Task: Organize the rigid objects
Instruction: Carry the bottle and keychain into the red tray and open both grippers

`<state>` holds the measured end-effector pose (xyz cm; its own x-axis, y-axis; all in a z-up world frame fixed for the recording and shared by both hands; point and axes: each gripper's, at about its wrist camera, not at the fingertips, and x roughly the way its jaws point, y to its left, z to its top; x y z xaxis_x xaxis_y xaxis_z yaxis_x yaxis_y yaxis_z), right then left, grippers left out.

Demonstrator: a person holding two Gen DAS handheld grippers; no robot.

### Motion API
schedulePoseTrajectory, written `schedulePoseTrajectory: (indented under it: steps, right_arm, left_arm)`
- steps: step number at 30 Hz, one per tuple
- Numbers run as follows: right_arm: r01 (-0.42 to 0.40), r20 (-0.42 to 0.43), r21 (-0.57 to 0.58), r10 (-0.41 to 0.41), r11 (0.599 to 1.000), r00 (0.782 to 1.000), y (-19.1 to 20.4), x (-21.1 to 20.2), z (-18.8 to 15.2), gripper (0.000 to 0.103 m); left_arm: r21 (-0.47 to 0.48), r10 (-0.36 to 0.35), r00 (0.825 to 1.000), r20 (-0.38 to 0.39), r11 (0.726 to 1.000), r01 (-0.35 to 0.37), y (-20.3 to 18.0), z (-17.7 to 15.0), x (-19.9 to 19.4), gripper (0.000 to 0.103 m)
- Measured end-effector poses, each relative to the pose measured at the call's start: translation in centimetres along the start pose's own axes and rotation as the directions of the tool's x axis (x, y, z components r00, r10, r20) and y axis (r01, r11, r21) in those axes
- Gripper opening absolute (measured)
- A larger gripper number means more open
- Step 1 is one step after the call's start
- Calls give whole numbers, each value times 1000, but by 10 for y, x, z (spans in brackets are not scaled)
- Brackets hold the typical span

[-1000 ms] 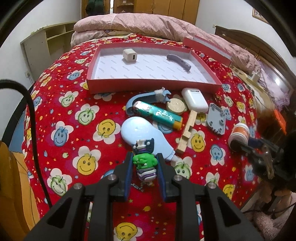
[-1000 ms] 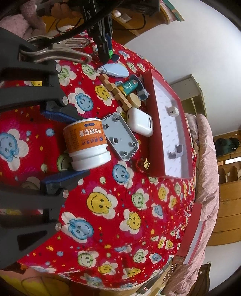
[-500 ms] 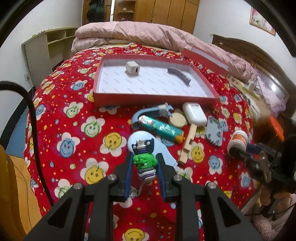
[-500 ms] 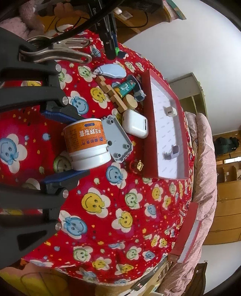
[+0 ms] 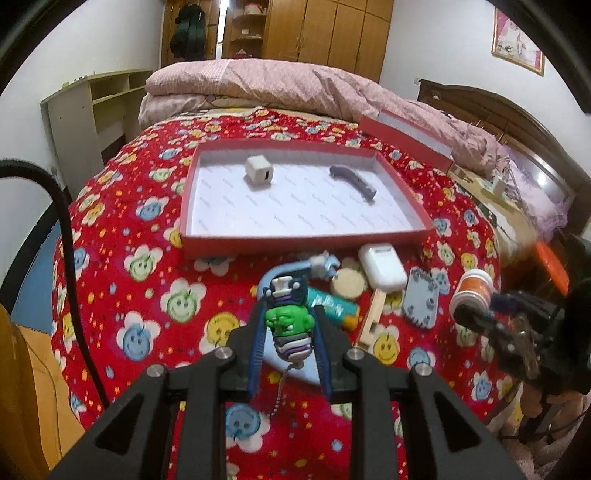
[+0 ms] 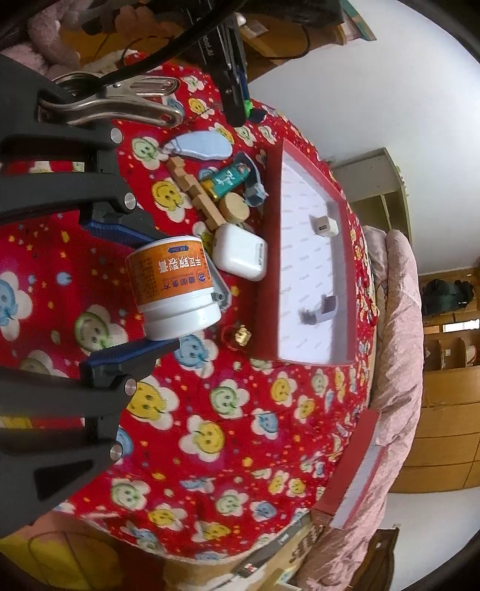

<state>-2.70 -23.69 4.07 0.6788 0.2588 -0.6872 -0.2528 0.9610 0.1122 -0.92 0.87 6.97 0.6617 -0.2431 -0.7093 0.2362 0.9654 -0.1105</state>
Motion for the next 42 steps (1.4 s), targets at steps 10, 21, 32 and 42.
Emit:
schedulePoseTrajectory:
  steps: [10,21,32,42]
  right_arm:
    - [-3,37,-12,3,1000,999,9,-5,31,46]
    - [-33,51,5,32,999,998,11,-3,41,46]
    - [-51,45,2,51,999,998,12,-3,39,46]
    - [-57,70,-28,59,998,996,12,2,63,46]
  left_arm:
    - [15,-16,999,31,1000,16,-1,32,7,25]
    - [11,7,999,39,1000,-7,-1,43,3,25]
    - [13,4,999,45,1000,-4,-5,44,1,25]
    - [16,21,998,59,1000,-22,-5,66,12,25]
